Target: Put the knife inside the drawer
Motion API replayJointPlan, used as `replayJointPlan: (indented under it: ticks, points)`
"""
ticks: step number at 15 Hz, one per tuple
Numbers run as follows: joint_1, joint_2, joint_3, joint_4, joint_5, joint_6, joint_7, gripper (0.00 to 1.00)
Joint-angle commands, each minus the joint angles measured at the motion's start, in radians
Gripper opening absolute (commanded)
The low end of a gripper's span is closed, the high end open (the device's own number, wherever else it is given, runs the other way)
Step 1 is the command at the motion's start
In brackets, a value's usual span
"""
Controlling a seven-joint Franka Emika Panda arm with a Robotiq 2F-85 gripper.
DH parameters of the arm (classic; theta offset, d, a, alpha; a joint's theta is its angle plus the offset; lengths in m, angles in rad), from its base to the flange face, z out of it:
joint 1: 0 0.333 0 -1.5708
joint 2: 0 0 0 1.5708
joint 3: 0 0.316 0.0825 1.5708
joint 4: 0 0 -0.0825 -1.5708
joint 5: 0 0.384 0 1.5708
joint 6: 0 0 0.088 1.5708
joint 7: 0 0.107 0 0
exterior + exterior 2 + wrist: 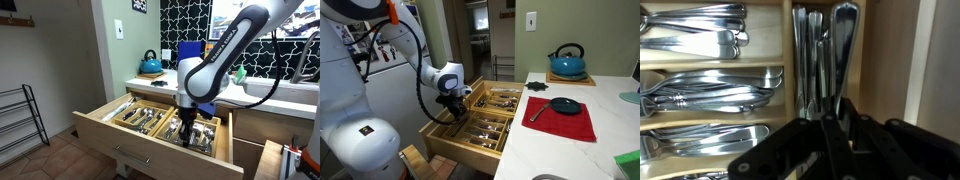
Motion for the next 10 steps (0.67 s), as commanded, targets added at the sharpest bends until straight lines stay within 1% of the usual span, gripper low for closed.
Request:
replayJointPlan:
  ticks: [1, 6, 10]
  points:
    - [-0.015, 0.046, 0.01, 0.003, 0.017, 0.034, 0.022, 0.03]
    - [-0.029, 0.106, 0.014, 0.027, 0.004, 0.066, 0.042, 0.03]
    - [-0.032, 0.153, 0.017, 0.045, -0.021, 0.122, 0.06, 0.03]
